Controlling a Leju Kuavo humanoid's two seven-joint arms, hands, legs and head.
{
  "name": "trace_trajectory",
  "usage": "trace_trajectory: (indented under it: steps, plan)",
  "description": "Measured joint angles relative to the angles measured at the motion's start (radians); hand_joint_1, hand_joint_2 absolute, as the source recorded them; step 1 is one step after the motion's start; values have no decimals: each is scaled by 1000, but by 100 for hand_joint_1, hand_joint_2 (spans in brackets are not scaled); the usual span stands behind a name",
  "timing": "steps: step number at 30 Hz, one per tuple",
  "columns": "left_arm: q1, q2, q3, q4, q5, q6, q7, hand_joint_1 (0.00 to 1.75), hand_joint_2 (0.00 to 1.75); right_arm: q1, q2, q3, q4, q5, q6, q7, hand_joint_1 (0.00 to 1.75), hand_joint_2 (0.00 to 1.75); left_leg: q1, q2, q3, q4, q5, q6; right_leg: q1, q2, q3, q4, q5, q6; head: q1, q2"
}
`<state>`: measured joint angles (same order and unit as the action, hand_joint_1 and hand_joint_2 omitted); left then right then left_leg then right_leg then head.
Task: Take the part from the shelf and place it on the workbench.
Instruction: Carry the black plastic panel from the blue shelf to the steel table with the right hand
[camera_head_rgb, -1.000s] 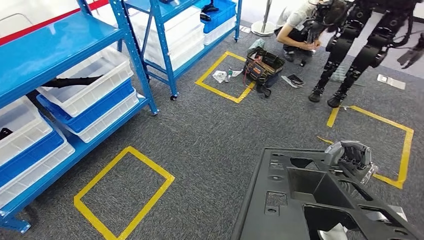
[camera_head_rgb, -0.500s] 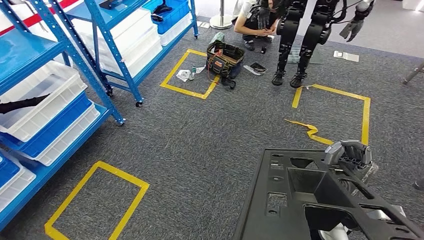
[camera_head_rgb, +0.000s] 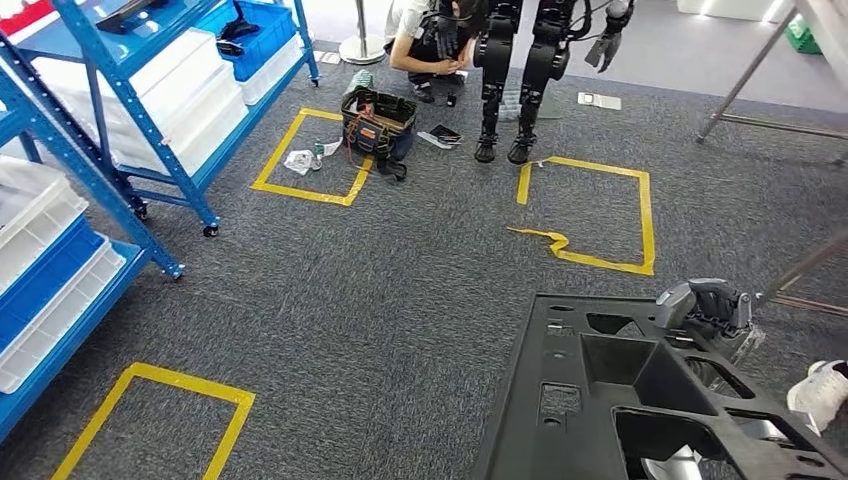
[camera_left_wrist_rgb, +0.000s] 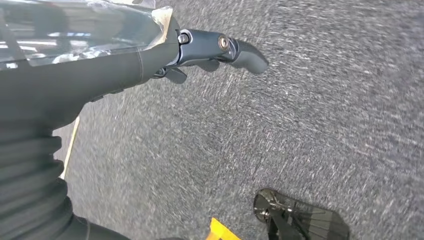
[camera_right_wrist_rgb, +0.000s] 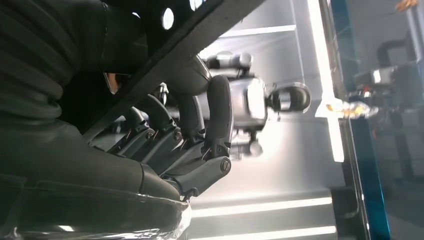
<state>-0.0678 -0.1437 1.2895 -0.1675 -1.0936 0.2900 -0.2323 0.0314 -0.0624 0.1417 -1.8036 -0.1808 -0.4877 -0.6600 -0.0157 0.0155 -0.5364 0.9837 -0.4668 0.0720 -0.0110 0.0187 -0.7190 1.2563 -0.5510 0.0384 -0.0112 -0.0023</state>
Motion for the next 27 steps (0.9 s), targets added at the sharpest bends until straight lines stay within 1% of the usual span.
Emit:
trace_trajectory:
  steps: [1,2,3,4,5,6,7,8,9,10,11,12,13,14,15,16,17,18,19,20,21,22,23,24,25,26,27]
  plan:
    - [0,-1,0,0,1,1,2,0,175,3,1,0,0,2,0,0,175,175,0,15,-1,0,-1,-1,-4,-5,-18,37,-11,7,0,0]
    - [0,-1,0,0,2,2,3,0,175,6,1,0,0,5,-1,0,175,175,1,30,-2,0,-2,-3,-7,-9,-18,40,-7,17,0,0]
    - [0,-2,0,0,3,2,4,0,175,7,2,0,0,7,0,0,175,175,2,44,-1,1,-4,-6,-10,-17,6,-1,11,29,0,0]
    - [-1,-3,0,0,3,3,5,0,175,7,3,0,0,8,0,0,175,175,2,57,1,2,-7,-10,-13,-35,47,-73,37,41,0,0]
    - [-1,-3,0,0,4,3,6,0,175,6,3,0,0,8,0,0,175,175,1,68,3,5,-11,-15,-13,-63,89,-146,59,47,1,0]
    - [-1,-4,0,0,4,3,6,0,175,6,4,0,0,9,0,0,175,175,-2,78,5,7,-15,-22,-13,-86,123,-203,76,46,1,0]
    - [-1,-4,0,0,4,3,6,0,175,6,5,0,0,10,0,0,175,175,-5,88,8,10,-19,-28,-11,-100,141,-234,84,39,0,0]
    - [-2,-4,0,-1,4,4,6,0,175,6,6,0,0,12,1,0,175,175,-6,98,10,11,-21,-33,-9,-101,145,-242,87,27,-1,0]
    - [-2,-4,0,0,4,4,7,0,175,7,7,0,0,15,2,0,175,175,-5,109,12,11,-22,-38,-7,-87,144,-243,91,17,-3,0]
    - [-3,-4,0,0,4,5,8,0,175,9,7,0,-1,18,2,0,175,175,-2,110,13,13,-26,-44,-9,-74,142,-245,94,7,-4,0]
    - [-3,-4,0,0,4,5,8,0,175,10,8,0,-2,21,3,0,175,175,2,94,10,24,-37,-51,-12,-61,140,-247,97,0,-5,0]
    - [-3,-5,0,0,4,6,8,0,175,10,9,0,-2,23,4,0,175,175,6,67,-1,52,-60,-57,-15,-49,139,-249,101,-8,-6,0]
    - [-2,-5,1,0,4,6,9,0,175,11,10,0,-3,25,6,0,175,175,10,33,-22,101,-93,-63,-18,-37,137,-250,104,-14,-7,0]
    - [-1,-6,1,0,4,7,9,0,175,11,12,0,-3,26,7,0,175,175,13,5,-50,164,-131,-66,-17,-25,133,-250,106,-18,-8,0]
    - [0,-6,1,0,4,7,9,0,175,11,13,0,-3,26,9,1,175,175,15,-8,-81,229,-162,-68,-15,-14,130,-250,108,-22,-9,0]
    - [1,-7,1,0,4,7,10,0,175,11,14,0,-2,26,11,1,175,175,17,-14,-105,277,-178,-69,-14,-1,127,-250,109,-23,-8,0]
    - [2,-7,1,0,5,7,10,0,175,11,14,0,-2,25,12,1,175,175,19,-16,-113,292,-173,-69,-13,13,125,-249,111,-23,-9,0]
    - [2,-7,1,0,5,7,10,0,175,11,14,0,-1,25,13,1,175,175,20,-18,-101,267,-149,-67,-12,26,124,-249,113,-22,-8,0]
    - [2,-7,1,0,5,7,10,0,175,11,15,0,0,24,13,1,175,175,22,-27,-72,210,-112,-65,-13,40,124,-248,115,-19,-9,0]
    - [2,-7,1,0,5,7,10,0,175,11,15,0,0,24,13,1,175,175,25,-53,-37,140,-79,-63,-13,53,124,-248,117,-16,-9,0]
    - [2,-7,1,0,5,7,10,0,175,10,16,0,0,24,13,1,175,175,27,-79,-7,79,-56,-62,-11,64,122,-247,119,-12,-8,0]
    - [2,-7,1,0,5,7,11,0,175,9,17,0,0,24,13,1,175,175,27,-100,11,40,-45,-60,-11,75,119,-246,123,-6,-7,0]
    - [2,-7,1,0,5,7,13,0,175,9,18,0,0,24,13,1,175,175,25,-113,17,24,-44,-58,-12,85,114,-247,126,0,-7,0]
    - [2,-7,1,0,5,8,15,0,175,9,18,0,0,24,13,1,175,175,20,-105,17,21,-42,-53,-13,96,110,-248,131,7,-7,0]
    - [2,-6,1,0,5,9,17,0,175,11,19,0,0,24,13,1,175,175,18,-91,18,17,-37,-45,-16,102,105,-249,135,14,-7,0]
    - [2,-6,1,0,5,9,19,0,175,13,19,0,0,24,13,1,175,175,17,-77,19,12,-31,-37,-17,91,97,-243,133,17,-7,0]
    - [2,-6,1,0,5,10,19,0,175,14,19,0,-1,25,13,1,175,175,17,-62,19,6,-24,-29,-15,67,82,-222,123,16,-4,0]
